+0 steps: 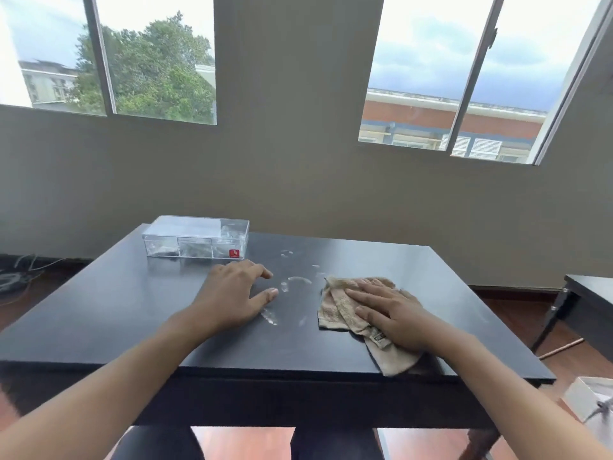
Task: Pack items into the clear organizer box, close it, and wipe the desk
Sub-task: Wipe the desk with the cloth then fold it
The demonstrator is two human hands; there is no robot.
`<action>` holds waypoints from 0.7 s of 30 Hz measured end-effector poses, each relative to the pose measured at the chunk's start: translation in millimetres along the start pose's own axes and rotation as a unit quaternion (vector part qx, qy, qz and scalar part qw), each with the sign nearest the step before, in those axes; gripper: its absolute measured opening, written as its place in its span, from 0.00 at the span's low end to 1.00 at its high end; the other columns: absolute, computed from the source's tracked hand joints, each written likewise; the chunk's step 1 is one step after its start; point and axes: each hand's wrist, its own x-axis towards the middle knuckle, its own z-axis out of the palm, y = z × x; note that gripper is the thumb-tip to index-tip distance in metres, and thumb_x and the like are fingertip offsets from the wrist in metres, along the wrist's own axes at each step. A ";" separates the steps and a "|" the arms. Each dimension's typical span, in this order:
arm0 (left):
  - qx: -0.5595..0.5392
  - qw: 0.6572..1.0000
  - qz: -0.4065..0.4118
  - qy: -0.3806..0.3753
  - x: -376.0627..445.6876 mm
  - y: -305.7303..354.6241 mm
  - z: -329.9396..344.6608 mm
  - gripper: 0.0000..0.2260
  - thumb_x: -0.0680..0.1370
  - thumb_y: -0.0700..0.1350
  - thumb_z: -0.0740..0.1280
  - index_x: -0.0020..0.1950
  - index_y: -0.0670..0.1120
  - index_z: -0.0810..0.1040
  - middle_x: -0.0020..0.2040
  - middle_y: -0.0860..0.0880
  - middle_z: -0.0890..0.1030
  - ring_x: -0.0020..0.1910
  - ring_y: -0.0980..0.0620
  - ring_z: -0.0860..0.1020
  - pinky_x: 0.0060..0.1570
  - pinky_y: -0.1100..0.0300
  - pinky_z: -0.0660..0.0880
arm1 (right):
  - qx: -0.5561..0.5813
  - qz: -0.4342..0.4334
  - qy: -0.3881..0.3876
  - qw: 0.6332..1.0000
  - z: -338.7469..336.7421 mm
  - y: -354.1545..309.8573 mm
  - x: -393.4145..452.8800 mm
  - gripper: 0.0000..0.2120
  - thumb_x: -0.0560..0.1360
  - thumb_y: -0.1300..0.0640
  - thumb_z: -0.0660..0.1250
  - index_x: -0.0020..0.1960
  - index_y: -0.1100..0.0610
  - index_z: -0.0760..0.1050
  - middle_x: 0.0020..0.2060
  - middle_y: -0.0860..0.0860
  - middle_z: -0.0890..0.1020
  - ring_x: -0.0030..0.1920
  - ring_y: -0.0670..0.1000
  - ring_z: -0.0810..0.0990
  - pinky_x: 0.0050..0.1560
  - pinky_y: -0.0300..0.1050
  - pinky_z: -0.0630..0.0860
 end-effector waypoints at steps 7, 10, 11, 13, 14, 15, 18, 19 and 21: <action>-0.003 0.997 0.006 0.079 -34.7 -18.2 5.1 0.16 0.78 0.63 0.61 0.58 0.57 0.80 0.59 0.60 0.81 0.60 0.56 0.77 0.62 0.56 0.65 | -0.088 0.046 -0.014 0.995 15.5 -44.4 56.5 0.27 0.83 0.37 0.42 0.81 0.38 0.44 0.83 0.51 0.46 0.82 0.55 0.41 0.78 0.61 0.34; -0.002 0.995 0.004 0.100 -43.3 -22.9 4.1 0.16 0.80 0.60 0.59 0.59 0.56 0.81 0.60 0.58 0.81 0.61 0.54 0.76 0.63 0.58 0.62 | -0.100 -0.021 -0.010 0.995 28.1 -73.2 37.9 0.28 0.83 0.36 0.42 0.81 0.39 0.43 0.83 0.53 0.46 0.82 0.54 0.39 0.79 0.56 0.33; -0.001 0.994 0.004 0.106 -46.2 -26.7 2.0 0.16 0.80 0.60 0.59 0.59 0.55 0.82 0.60 0.57 0.81 0.62 0.53 0.77 0.63 0.58 0.62 | -0.096 -0.042 -0.010 0.994 29.1 -77.5 28.3 0.28 0.82 0.35 0.42 0.81 0.37 0.42 0.83 0.51 0.45 0.82 0.53 0.37 0.79 0.55 0.34; 0.004 0.993 0.002 0.115 -51.3 -37.3 -4.1 0.16 0.80 0.59 0.59 0.59 0.54 0.82 0.61 0.56 0.82 0.62 0.52 0.77 0.63 0.57 0.63 | -0.085 -0.066 -0.014 0.994 27.0 -79.6 12.8 0.28 0.80 0.30 0.40 0.79 0.32 0.41 0.83 0.48 0.43 0.81 0.51 0.34 0.79 0.54 0.34; 0.007 0.993 -0.001 0.117 -53.9 -43.4 -7.1 0.17 0.81 0.59 0.58 0.59 0.54 0.82 0.61 0.56 0.82 0.62 0.52 0.77 0.63 0.56 0.64 | -0.083 -0.069 -0.020 0.994 25.2 -78.7 9.3 0.30 0.78 0.27 0.39 0.78 0.30 0.40 0.82 0.48 0.43 0.80 0.50 0.33 0.79 0.53 0.34; 0.009 0.993 -0.003 0.120 -56.8 -49.1 -9.8 0.17 0.81 0.59 0.58 0.59 0.54 0.82 0.60 0.56 0.82 0.61 0.52 0.77 0.63 0.56 0.64 | -0.085 -0.067 -0.027 0.994 23.8 -78.1 8.9 0.31 0.76 0.24 0.39 0.77 0.28 0.39 0.82 0.48 0.42 0.80 0.50 0.32 0.80 0.53 0.34; 0.014 0.992 -0.013 0.123 -61.3 -60.3 -15.8 0.16 0.81 0.58 0.59 0.59 0.53 0.82 0.59 0.55 0.82 0.61 0.52 0.77 0.62 0.56 0.64 | -0.085 -0.035 -0.039 0.995 20.3 -85.3 26.2 0.37 0.71 0.19 0.41 0.76 0.27 0.37 0.82 0.50 0.41 0.81 0.53 0.34 0.80 0.55 0.35; 0.014 0.993 -0.020 0.119 -60.0 -61.9 -16.6 0.16 0.81 0.57 0.59 0.59 0.53 0.81 0.59 0.55 0.83 0.60 0.51 0.78 0.62 0.55 0.64 | -0.083 -0.023 -0.034 0.996 21.2 -89.4 37.2 0.38 0.70 0.18 0.41 0.77 0.28 0.38 0.83 0.51 0.42 0.81 0.55 0.36 0.80 0.56 0.36; 0.013 0.994 -0.040 0.106 -55.5 -62.8 -16.8 0.16 0.81 0.57 0.59 0.58 0.52 0.81 0.58 0.54 0.82 0.60 0.50 0.77 0.63 0.53 0.65 | -0.081 -0.004 -0.012 0.997 25.7 -98.3 63.4 0.39 0.69 0.18 0.40 0.78 0.29 0.41 0.83 0.52 0.46 0.82 0.56 0.41 0.80 0.58 0.38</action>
